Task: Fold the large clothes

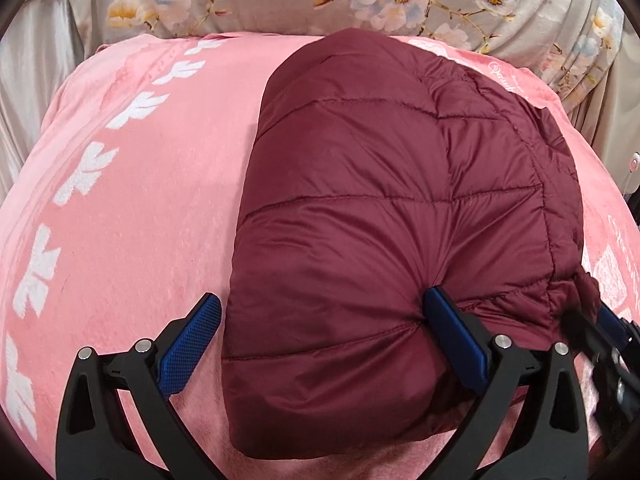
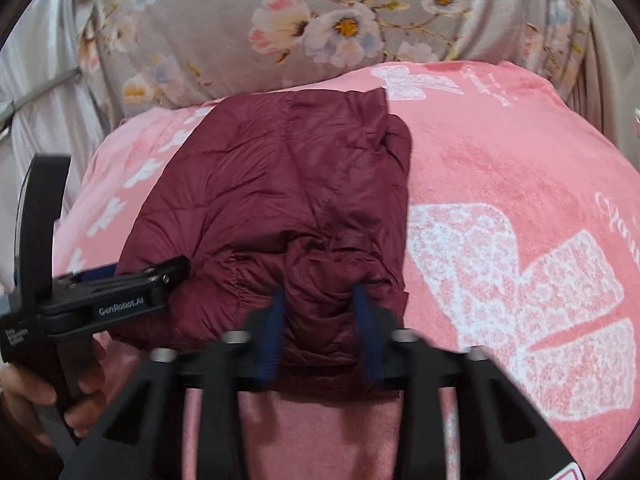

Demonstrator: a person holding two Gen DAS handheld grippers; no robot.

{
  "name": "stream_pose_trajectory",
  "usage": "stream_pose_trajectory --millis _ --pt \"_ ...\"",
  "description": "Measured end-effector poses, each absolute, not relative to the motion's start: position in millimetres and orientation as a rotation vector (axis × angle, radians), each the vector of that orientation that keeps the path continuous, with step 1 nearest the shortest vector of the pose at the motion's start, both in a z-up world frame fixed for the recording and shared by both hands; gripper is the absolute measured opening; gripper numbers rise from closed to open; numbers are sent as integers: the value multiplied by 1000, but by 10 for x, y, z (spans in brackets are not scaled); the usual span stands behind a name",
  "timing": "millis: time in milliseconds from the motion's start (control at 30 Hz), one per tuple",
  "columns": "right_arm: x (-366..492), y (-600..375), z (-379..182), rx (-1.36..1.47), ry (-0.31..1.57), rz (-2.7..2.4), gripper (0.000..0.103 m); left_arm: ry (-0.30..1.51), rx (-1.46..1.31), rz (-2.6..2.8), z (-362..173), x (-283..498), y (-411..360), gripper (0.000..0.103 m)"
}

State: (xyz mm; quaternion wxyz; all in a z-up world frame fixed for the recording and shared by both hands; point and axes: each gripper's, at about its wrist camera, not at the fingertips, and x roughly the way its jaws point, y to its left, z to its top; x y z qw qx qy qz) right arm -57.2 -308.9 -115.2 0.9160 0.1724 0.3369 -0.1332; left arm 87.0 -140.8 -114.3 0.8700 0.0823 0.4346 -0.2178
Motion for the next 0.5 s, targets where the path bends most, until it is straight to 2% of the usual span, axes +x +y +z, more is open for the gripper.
stream_pose_trajectory --millis 67,133,200,300,367,400,467,500 --pt "-689 -3212 -1161 467 677 -245 4 912 174 -465 -1160 873 -1394 98" --pt "-806 -3306 -1202 534 671 -249 1 920 163 -469 -1178 883 -1381 98" --pt "-904 -3371 -1276 550 681 -301 0 921 159 -463 -1194 882 -1384 98" --pt "-919 -3515 -1590 542 808 -412 0 904 179 -451 -1207 860 -1398 98" --pt "-1004 -3549 -1584 582 781 -390 0 896 189 -445 -1205 845 -1410 98" --pt "-1019 -3543 -1526 585 781 -395 0 888 202 -441 -1191 827 -1418 98" --pt "-1043 -3515 -1371 569 742 -408 14 879 223 -437 -1162 813 -1437 98" --pt "-1045 -3497 -1263 554 714 -406 16 878 229 -436 -1129 807 -1441 98"
